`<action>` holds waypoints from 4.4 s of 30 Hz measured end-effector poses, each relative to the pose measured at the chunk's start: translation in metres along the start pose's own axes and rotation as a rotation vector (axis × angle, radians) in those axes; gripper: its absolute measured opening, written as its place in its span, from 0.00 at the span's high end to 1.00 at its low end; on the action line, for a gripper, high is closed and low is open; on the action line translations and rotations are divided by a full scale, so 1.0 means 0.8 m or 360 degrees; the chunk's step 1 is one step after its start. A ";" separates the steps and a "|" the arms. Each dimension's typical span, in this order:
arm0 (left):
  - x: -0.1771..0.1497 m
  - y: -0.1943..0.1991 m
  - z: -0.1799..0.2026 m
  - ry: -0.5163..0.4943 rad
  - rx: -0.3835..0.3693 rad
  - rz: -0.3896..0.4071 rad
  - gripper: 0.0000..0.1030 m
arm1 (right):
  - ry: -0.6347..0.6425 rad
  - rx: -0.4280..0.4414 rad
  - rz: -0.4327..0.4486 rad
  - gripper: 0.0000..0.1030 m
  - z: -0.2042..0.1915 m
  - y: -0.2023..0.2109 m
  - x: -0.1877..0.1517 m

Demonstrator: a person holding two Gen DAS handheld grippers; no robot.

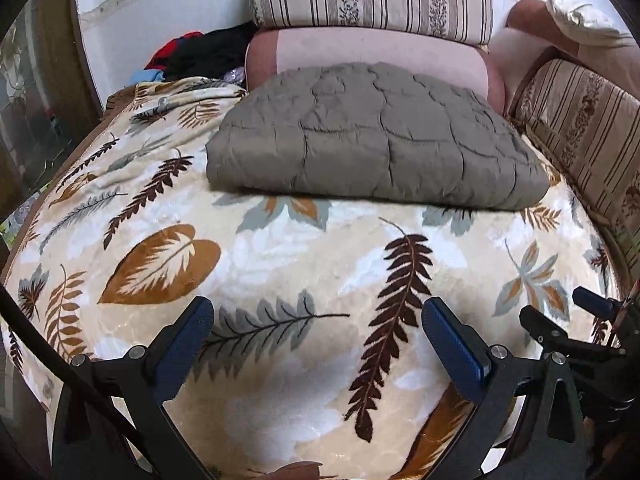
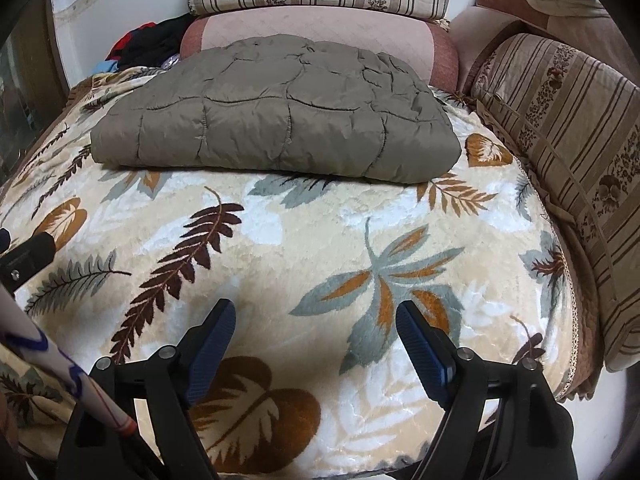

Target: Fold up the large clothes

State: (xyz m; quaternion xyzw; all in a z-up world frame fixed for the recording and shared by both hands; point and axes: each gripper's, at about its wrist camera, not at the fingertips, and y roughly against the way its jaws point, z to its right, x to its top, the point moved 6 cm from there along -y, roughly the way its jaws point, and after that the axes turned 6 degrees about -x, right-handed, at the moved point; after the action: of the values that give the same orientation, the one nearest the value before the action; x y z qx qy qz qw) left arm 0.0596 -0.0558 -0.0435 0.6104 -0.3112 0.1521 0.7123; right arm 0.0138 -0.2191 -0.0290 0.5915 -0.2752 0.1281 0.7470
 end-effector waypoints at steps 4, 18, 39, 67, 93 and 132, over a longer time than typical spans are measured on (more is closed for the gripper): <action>-0.004 -0.009 0.003 -0.0007 -0.0014 -0.0042 0.00 | -0.0011 -0.0014 -0.0022 0.17 0.002 -0.006 0.000; -0.015 -0.042 0.003 0.0032 -0.0068 -0.0177 0.00 | -0.0041 -0.0051 -0.0110 0.16 0.007 -0.030 0.000; -0.023 -0.061 -0.005 0.0101 -0.0106 -0.0277 0.00 | 0.0014 -0.0065 -0.0163 0.16 -0.009 -0.043 -0.002; -0.027 -0.062 0.005 0.0028 -0.0081 -0.0270 0.00 | 0.0003 -0.0093 -0.0114 0.14 -0.002 -0.043 0.000; -0.028 -0.059 0.005 0.0016 -0.0063 -0.0255 0.00 | 0.0018 -0.0078 -0.0101 0.13 -0.007 -0.041 0.000; -0.028 -0.056 0.009 0.0021 -0.0094 -0.0239 0.00 | 0.0029 -0.0055 -0.0091 0.13 -0.015 -0.038 0.000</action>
State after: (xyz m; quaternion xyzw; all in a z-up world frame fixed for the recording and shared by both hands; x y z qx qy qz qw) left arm 0.0678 -0.0685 -0.0920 0.6098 -0.2643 0.0930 0.7414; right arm 0.0325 -0.2155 -0.0553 0.5848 -0.2534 0.1073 0.7630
